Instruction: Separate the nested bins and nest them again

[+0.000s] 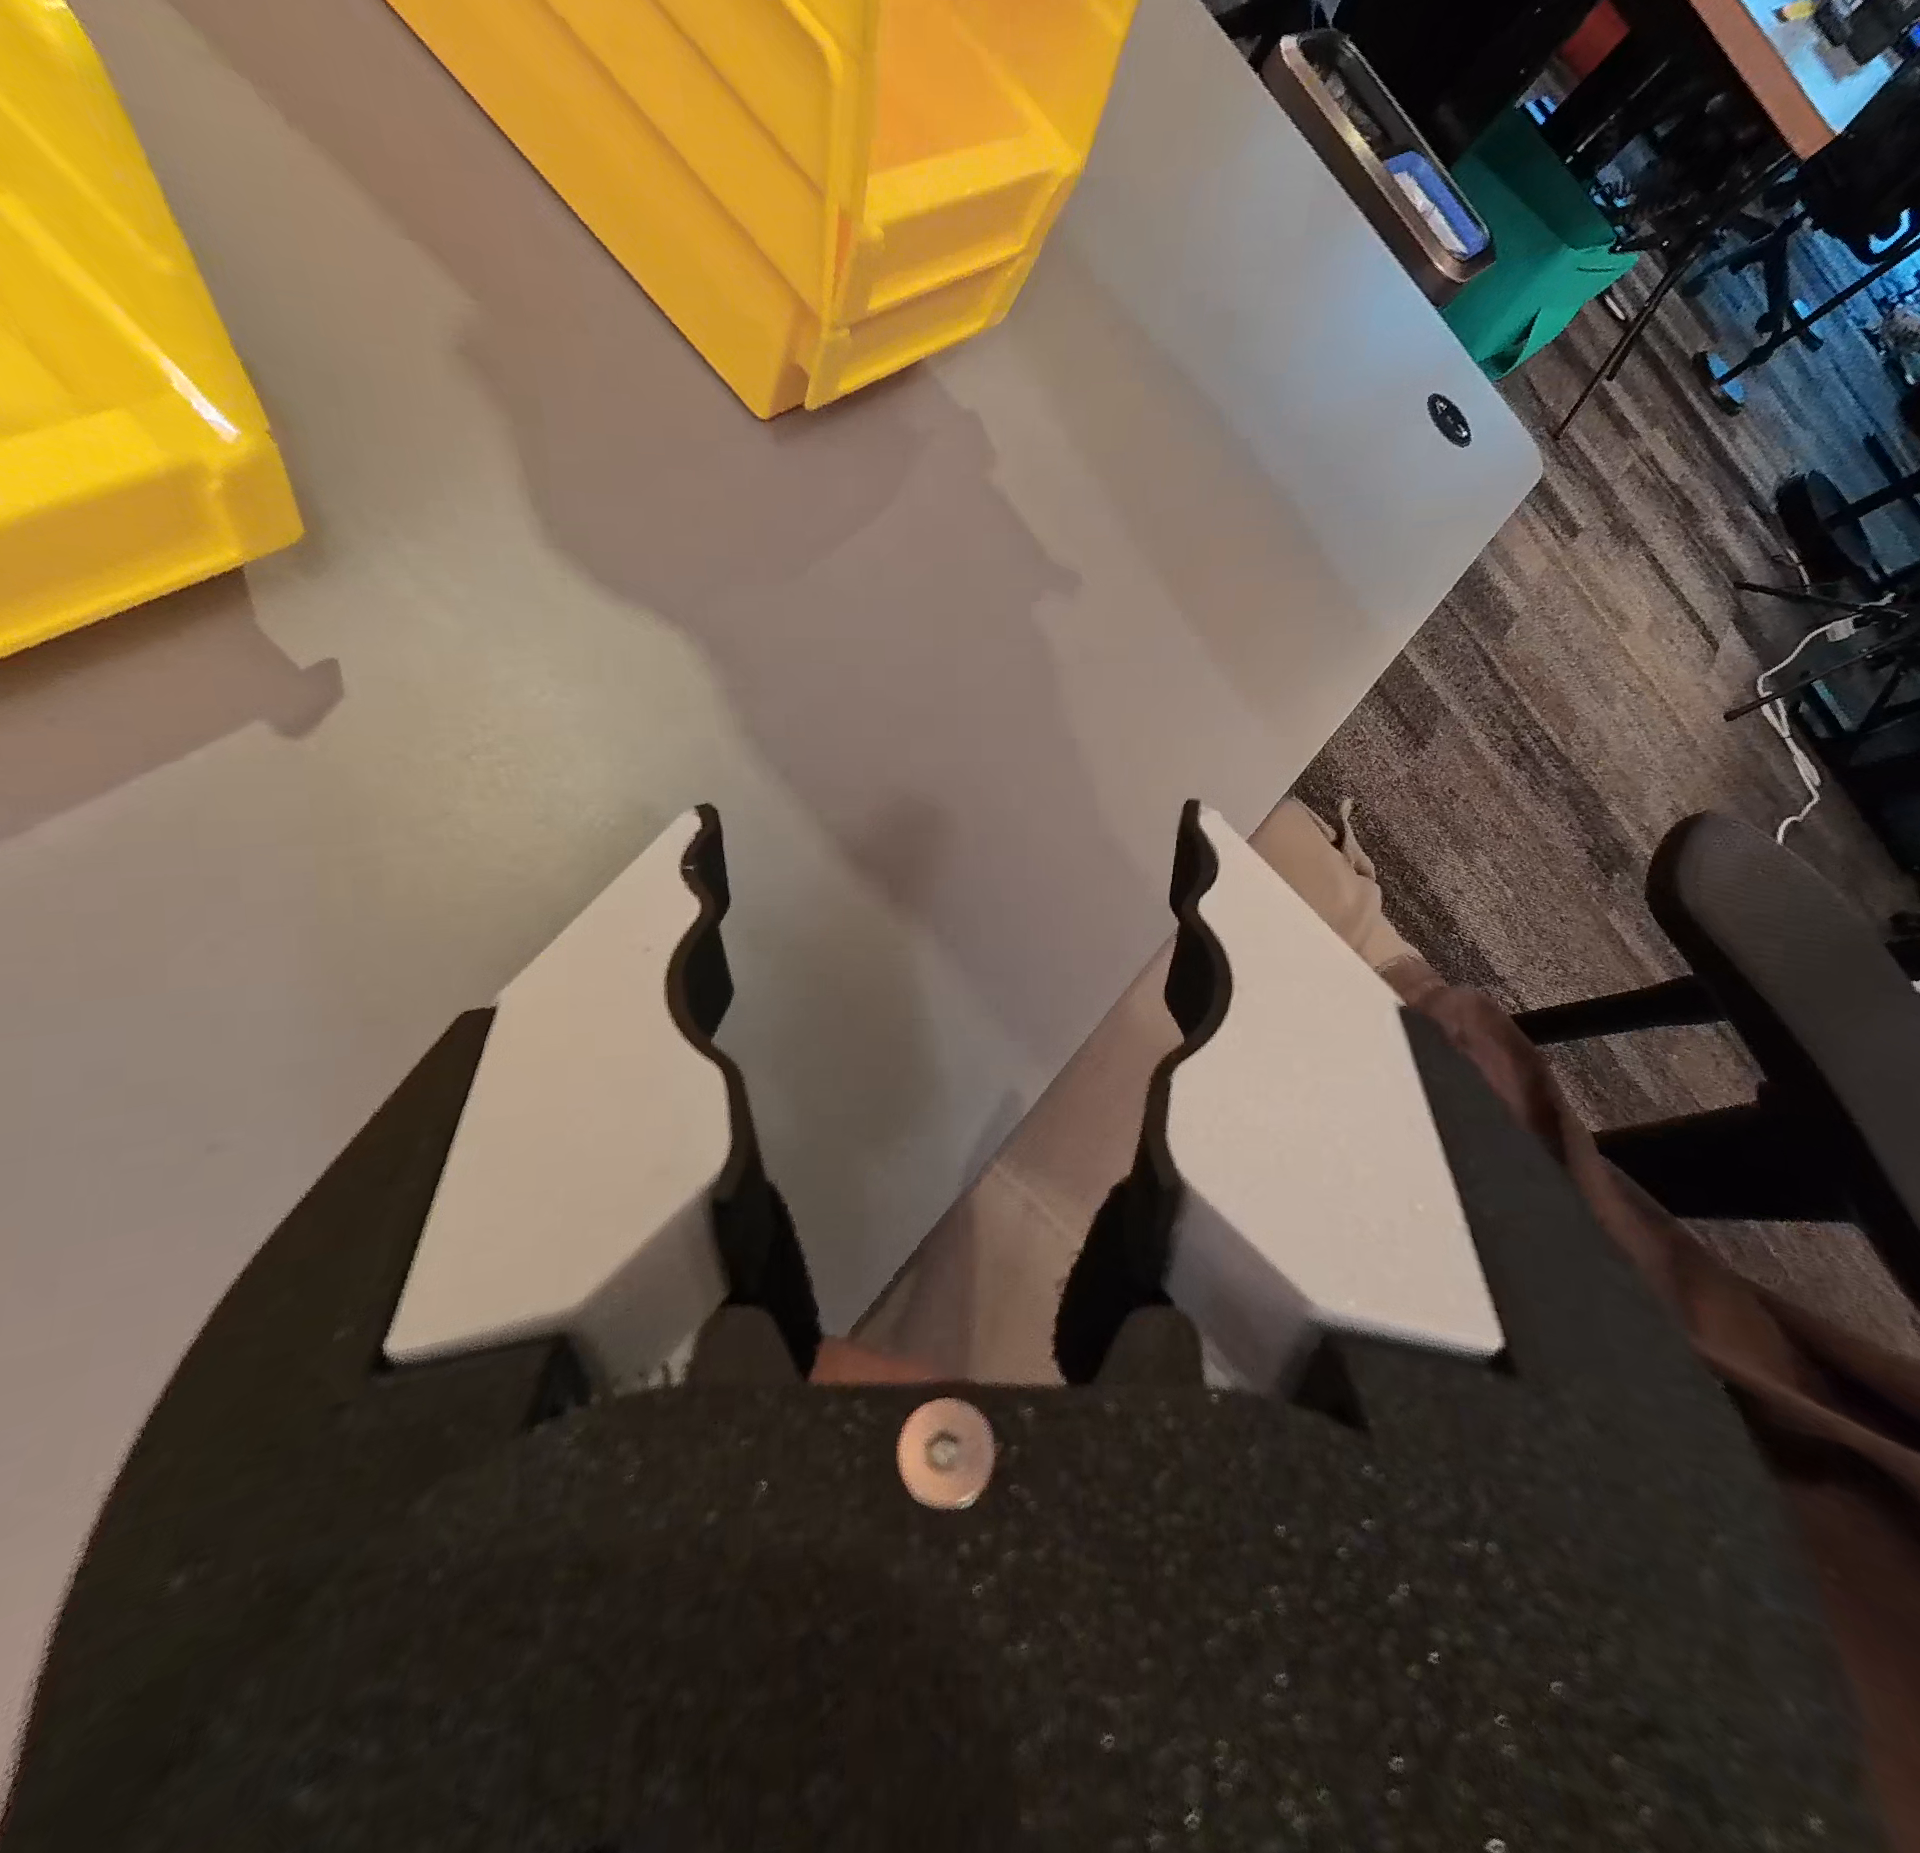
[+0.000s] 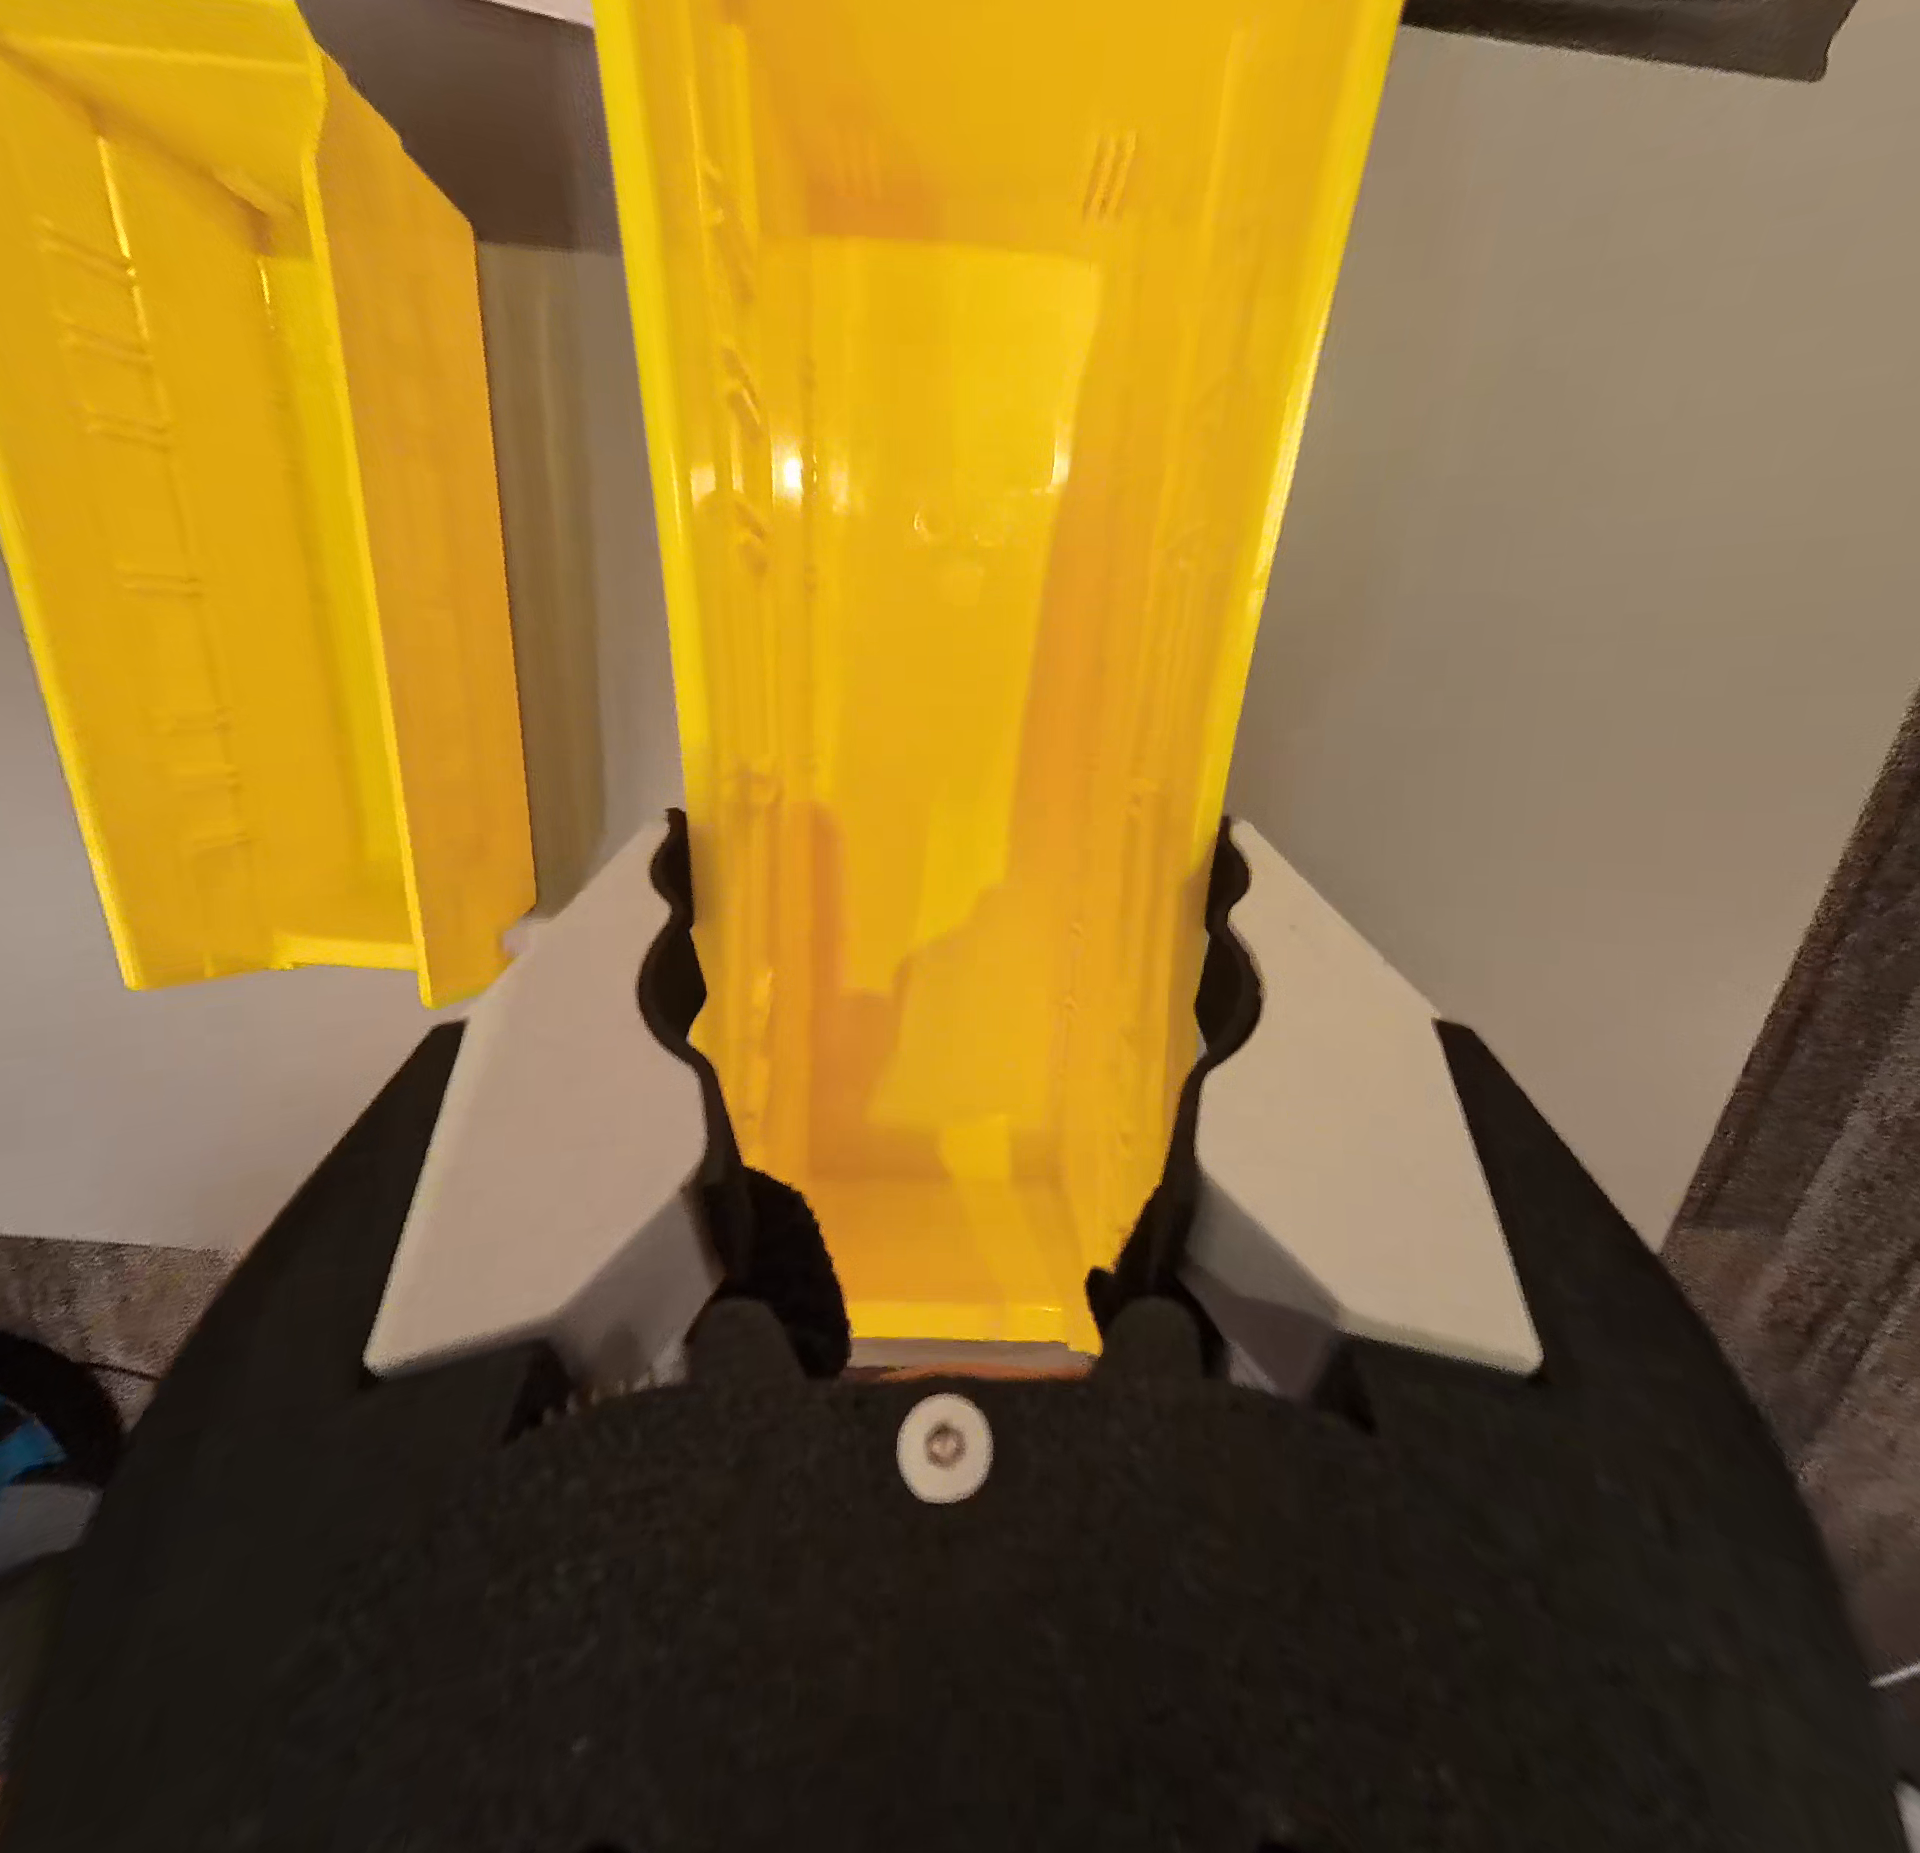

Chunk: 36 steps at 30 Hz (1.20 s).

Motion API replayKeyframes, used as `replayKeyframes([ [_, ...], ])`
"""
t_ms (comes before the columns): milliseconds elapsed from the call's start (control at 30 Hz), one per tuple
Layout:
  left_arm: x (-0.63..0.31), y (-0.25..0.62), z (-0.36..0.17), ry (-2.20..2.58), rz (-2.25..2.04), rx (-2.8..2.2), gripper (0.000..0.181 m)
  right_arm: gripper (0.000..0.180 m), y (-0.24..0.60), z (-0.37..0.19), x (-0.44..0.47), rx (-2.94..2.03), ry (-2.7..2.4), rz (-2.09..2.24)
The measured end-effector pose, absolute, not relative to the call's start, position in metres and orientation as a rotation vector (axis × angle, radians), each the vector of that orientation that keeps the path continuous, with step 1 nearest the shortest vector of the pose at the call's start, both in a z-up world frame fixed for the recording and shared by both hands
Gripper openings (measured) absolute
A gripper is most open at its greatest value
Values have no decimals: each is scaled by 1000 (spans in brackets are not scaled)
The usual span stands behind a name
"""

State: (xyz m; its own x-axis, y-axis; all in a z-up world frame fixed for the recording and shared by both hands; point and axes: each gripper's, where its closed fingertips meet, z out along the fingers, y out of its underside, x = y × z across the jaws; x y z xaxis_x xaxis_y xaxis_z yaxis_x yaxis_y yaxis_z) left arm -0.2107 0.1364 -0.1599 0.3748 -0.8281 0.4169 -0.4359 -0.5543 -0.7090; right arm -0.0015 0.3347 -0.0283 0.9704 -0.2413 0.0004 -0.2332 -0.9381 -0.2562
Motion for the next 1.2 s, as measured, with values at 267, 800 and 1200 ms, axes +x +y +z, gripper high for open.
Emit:
replayKeyframes([
  [267, -209, 132, -162, 1111, -1052, -2152, 84, 98, 341, -52, -2, -2867, 356, -15],
  [800, -210, 131, -168, 1142, -1019, -2164, 85, 103, 348, -109, -6, -2913, 334, -42],
  [1200, -215, 134, -171, 1154, -968, -2157, 87, 135, 352, -114, -9, -2800, 238, -64],
])
